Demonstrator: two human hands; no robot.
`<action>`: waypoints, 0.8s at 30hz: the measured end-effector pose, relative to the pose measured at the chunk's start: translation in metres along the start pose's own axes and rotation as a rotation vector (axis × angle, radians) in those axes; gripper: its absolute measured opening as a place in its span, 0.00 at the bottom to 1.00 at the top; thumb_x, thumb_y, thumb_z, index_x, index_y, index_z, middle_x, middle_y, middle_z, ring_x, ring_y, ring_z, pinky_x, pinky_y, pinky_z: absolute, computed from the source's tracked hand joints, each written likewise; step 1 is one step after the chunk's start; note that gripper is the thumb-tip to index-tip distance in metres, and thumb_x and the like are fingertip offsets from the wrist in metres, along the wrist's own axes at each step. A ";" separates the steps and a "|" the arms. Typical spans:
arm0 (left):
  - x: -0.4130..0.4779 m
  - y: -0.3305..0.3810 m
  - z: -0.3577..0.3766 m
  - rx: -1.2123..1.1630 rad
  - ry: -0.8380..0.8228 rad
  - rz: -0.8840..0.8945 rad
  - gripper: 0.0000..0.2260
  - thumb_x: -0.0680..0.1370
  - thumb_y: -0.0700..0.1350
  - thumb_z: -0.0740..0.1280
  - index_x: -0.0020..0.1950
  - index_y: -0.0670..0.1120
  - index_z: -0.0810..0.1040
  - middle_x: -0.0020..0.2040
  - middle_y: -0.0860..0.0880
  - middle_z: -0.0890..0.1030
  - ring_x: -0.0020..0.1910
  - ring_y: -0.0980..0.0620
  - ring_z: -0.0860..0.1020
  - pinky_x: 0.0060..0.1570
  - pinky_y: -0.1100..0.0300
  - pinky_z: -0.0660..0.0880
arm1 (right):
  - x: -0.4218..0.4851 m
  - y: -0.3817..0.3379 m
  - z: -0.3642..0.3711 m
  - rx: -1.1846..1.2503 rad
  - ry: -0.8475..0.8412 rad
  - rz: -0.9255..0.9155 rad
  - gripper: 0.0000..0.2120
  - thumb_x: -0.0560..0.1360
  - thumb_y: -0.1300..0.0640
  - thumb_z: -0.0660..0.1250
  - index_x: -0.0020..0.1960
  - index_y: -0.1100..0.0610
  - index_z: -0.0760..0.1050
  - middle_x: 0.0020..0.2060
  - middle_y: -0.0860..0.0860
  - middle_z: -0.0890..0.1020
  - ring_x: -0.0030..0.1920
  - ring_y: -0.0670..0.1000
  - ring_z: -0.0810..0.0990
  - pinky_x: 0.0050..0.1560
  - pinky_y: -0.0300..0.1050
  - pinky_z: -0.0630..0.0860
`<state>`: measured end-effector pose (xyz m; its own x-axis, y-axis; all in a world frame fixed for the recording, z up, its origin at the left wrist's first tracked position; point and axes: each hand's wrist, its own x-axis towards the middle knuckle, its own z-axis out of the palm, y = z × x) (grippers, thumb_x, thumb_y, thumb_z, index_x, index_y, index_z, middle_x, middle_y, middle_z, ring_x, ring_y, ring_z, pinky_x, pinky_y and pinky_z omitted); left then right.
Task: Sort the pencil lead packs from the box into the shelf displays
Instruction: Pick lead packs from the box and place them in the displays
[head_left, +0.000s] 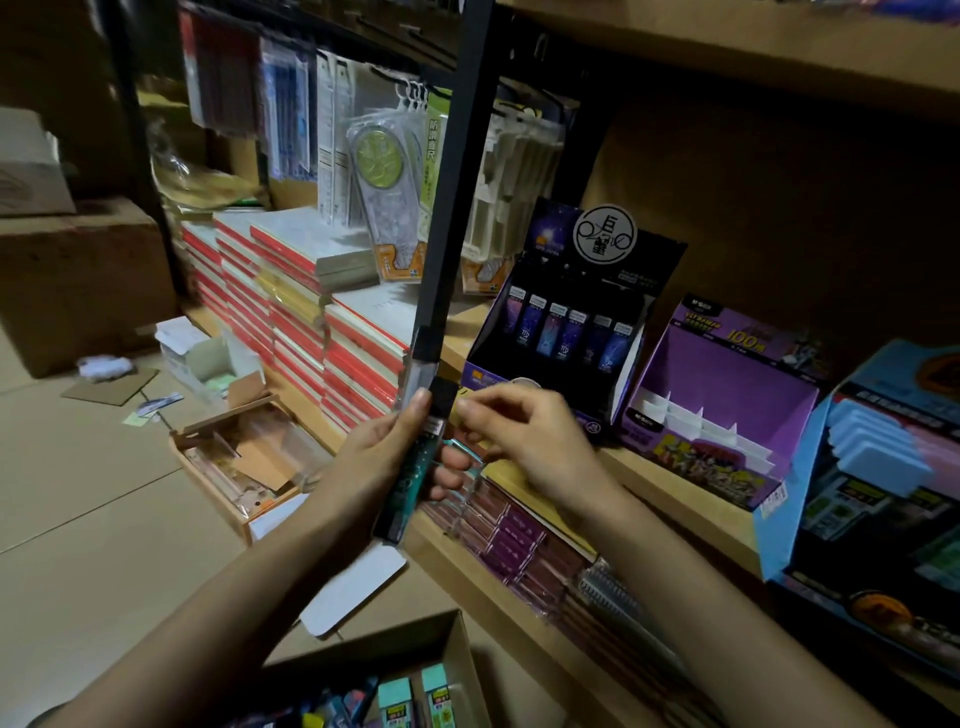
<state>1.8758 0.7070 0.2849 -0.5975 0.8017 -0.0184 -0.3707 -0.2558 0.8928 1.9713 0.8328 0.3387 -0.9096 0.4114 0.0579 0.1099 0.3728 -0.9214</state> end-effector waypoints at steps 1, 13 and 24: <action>0.000 -0.001 0.001 0.008 -0.007 0.005 0.21 0.74 0.57 0.63 0.50 0.40 0.79 0.37 0.42 0.83 0.33 0.51 0.81 0.32 0.63 0.79 | -0.004 -0.002 0.006 0.113 -0.030 0.019 0.10 0.76 0.58 0.65 0.54 0.64 0.76 0.36 0.49 0.79 0.33 0.39 0.79 0.33 0.31 0.74; 0.021 -0.015 -0.008 0.188 0.244 -0.027 0.26 0.72 0.66 0.56 0.45 0.44 0.77 0.36 0.47 0.81 0.32 0.51 0.78 0.32 0.58 0.75 | 0.005 -0.005 -0.037 0.118 0.222 -0.012 0.01 0.75 0.60 0.66 0.45 0.57 0.76 0.39 0.52 0.81 0.37 0.45 0.81 0.34 0.35 0.77; 0.023 -0.017 -0.015 0.231 0.153 0.126 0.16 0.72 0.50 0.66 0.55 0.42 0.75 0.45 0.49 0.82 0.46 0.53 0.82 0.45 0.59 0.76 | 0.076 0.012 -0.134 -0.330 0.622 -0.085 0.06 0.73 0.61 0.70 0.51 0.60 0.79 0.46 0.58 0.82 0.48 0.58 0.82 0.52 0.59 0.78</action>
<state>1.8575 0.7216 0.2621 -0.7354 0.6760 0.0473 -0.1257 -0.2046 0.9707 1.9568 0.9802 0.3835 -0.5340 0.7318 0.4234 0.2540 0.6165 -0.7453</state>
